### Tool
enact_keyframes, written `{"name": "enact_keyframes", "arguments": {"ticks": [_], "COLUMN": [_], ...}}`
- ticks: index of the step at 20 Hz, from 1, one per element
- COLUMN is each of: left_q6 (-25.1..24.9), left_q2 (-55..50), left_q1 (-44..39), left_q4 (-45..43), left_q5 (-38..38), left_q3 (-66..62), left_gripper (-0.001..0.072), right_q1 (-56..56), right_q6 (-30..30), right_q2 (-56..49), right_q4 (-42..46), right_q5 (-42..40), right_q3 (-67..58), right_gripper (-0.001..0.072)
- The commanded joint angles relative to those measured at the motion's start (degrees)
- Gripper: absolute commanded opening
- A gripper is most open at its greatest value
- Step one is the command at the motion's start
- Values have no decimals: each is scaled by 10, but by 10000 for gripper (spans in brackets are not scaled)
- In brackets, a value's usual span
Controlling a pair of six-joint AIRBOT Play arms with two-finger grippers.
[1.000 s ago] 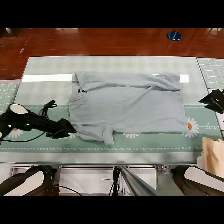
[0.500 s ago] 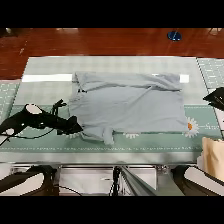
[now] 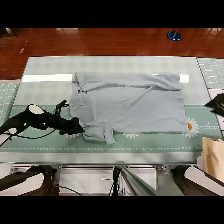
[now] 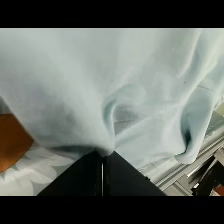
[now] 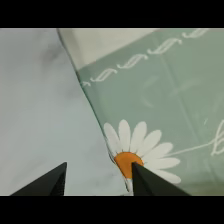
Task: Fold the shirts.
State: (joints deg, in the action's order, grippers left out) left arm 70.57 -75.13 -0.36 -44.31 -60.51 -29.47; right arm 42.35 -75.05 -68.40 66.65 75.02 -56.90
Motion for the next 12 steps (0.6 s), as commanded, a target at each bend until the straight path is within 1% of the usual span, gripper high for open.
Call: {"name": "enact_keyframes", "arguments": {"ticks": [1,3,8,10,12], "left_q6": [-12,-16,-20,-20,-20], "left_q2": [10,11,11,11,11], "left_q1": [1,1,1,1,1], "left_q4": [-47,-47,-47,-47,-47], "left_q5": [39,39,39,39,39], "left_q3": [-1,-1,-1,-1,-1], "left_gripper": [22,22,22,22,22], "right_q1": [51,65,65,64,64], "right_q6": [21,50,53,53,53], "right_q2": [0,0,-11,-37,-66], "right_q4": [-36,-41,-28,-40,-67], "right_q5": [15,5,-20,-11,-2], "right_q3": [80,125,165,165,165], "right_gripper": [480,530,524,509,508]}}
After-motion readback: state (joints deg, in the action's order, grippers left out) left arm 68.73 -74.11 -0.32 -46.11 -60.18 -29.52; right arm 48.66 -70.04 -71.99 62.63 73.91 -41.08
